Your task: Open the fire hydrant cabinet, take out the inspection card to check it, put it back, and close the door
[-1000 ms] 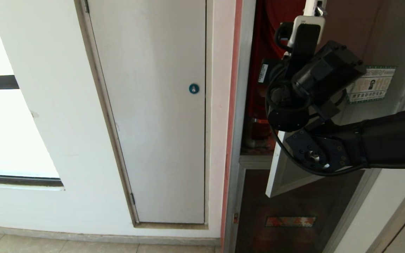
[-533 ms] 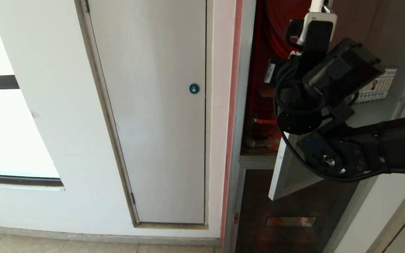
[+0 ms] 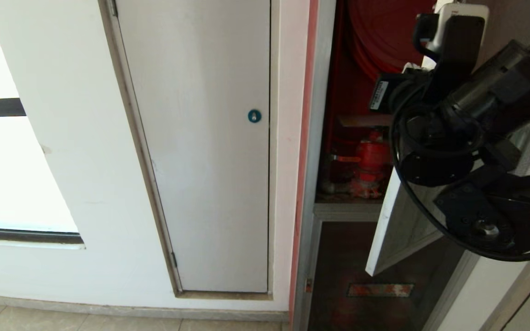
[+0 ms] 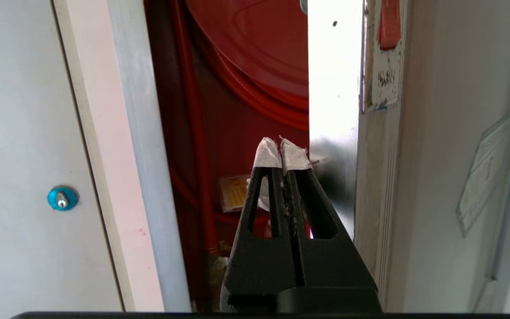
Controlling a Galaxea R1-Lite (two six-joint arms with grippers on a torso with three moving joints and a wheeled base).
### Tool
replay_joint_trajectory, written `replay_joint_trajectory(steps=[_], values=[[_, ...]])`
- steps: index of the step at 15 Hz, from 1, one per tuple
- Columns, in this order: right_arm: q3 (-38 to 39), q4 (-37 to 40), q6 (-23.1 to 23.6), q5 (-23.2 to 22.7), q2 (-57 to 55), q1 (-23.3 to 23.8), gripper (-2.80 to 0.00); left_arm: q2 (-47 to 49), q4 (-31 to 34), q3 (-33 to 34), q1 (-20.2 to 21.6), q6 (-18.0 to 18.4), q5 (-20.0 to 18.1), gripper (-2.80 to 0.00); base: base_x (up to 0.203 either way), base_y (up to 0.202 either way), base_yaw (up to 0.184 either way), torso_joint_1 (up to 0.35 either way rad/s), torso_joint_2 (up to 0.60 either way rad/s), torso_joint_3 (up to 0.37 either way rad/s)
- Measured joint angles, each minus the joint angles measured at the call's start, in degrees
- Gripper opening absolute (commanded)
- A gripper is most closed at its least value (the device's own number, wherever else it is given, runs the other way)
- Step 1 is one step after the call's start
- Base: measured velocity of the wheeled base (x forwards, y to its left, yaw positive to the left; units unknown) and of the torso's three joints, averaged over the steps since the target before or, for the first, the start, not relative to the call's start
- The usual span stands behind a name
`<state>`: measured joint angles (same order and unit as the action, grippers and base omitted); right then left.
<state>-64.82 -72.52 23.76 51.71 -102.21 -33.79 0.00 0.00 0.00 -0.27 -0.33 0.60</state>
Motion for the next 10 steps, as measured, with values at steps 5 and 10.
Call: replay_joint_trajectory(steps=[5,10], values=[[9.97,-0.23,0.00,0.44,9.03,0.12,-2.80,0.00,0.00,0.00,0.01,0.00,-0.01,-2.80,0.000,0.000,0.000,0.000,0.00,0.000],[19.10,-0.12,-0.15,0.24,17.98,0.06,-2.80,0.00,0.00,0.00,0.02,0.00,-0.05,-2.80,0.000,0.000,0.000,0.000,0.00,0.000]])
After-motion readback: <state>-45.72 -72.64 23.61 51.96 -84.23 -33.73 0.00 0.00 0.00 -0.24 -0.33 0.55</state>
